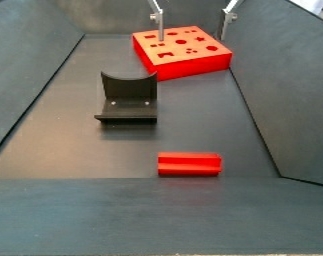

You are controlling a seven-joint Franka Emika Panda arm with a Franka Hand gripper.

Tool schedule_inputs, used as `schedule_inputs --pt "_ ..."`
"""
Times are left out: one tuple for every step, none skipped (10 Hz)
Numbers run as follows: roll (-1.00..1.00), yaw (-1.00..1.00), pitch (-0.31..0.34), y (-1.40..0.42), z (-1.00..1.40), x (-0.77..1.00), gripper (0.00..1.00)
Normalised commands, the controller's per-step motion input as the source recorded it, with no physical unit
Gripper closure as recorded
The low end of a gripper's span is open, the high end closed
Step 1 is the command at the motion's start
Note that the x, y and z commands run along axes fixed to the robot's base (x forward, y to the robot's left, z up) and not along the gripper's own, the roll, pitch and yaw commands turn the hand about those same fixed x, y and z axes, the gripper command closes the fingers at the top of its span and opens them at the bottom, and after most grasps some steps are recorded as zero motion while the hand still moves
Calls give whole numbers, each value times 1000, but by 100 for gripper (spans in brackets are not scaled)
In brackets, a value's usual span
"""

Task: Pick up the star object. Move up. Place the star object on the fixture. Regrasp the star object. Move to above the board. Insert the star object.
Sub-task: Pick up the star object.

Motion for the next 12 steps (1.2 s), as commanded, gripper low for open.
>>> schedule_inputs --pt "-137 -257 -74 534 -223 -220 0" --pt "0 -440 -29 531 -517 -143 0" --pt "0 -560 -9 443 -600 -40 0" --pt "0 -511 0 520 -751 43 0" --pt "0 -437 0 591 -769 66 0" --pt "0 -429 29 560 -823 360 0" --pt "0 -543 27 429 -700 454 0" --pt "0 -606 3 357 -603 483 0" --pt "0 -649 0 320 -460 491 0" --pt "0 -697 0 274 -400 517 0" --pt "-40 -709 -11 254 -166 374 0" --pt "7 0 -1 0 0 0 0"
